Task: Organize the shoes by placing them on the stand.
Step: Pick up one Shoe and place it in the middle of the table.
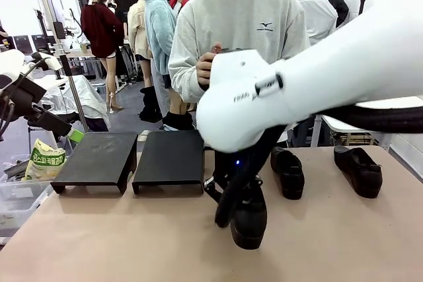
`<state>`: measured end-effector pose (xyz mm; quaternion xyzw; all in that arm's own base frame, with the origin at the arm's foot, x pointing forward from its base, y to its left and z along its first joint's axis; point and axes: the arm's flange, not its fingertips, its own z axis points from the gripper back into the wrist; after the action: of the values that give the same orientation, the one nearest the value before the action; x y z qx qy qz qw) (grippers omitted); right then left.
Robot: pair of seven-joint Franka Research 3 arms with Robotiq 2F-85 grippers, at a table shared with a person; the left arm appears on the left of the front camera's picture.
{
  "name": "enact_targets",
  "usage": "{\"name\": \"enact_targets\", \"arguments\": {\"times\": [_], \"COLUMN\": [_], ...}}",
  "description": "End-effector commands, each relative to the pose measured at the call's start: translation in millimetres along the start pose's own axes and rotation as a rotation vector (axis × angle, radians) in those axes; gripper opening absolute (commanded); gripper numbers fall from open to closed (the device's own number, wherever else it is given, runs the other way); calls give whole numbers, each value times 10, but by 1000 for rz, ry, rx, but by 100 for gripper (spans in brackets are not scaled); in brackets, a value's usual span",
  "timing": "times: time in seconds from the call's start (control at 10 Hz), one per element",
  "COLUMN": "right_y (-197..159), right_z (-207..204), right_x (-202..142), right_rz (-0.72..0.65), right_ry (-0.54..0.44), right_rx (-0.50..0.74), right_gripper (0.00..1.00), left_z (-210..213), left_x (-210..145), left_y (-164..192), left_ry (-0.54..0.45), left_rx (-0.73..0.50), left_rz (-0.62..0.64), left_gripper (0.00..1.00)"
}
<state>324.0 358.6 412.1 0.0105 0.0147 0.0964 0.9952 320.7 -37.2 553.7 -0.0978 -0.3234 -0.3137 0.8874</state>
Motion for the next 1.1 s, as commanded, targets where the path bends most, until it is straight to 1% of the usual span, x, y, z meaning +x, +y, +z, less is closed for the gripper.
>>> {"name": "enact_targets", "arguments": {"times": [0.0,0.1,0.2,0.3,0.4,0.6,0.8,0.9,1.0], "right_y": [143,170,198,195,201,193,193,191,187], "right_z": [-207,-251,-257,-293,-359,-405,-502,-509,-514], "right_x": [51,30,3,7,33,56,107,109,98], "right_rz": [-52,-63,-89,-93,-74,-71,-49,-43,-41], "right_ry": [-61,-106,-175,-166,-100,-79,-12,7,14], "right_rx": [-97,-109,-144,-138,-136,-143,-130,-128,-124], "right_gripper": [0,0,0,0,0,0,0,3,15], "left_z": [3,3,3,3,3,3,3,3,3], "left_x": [-5,-5,-5,-5,-5,-5,-5,-5,-5], "left_y": [10,10,10,10,10,10,10,10,10], "left_ry": [0,0,0,0,0,0,0,0,0], "left_rx": [0,0,0,0,0,0,0,0,0], "left_rz": [-5,-5,-5,-5,-5,-5,-5,-5,-5], "left_gripper": [100,100,100,100,100,100,100,100,100]}}
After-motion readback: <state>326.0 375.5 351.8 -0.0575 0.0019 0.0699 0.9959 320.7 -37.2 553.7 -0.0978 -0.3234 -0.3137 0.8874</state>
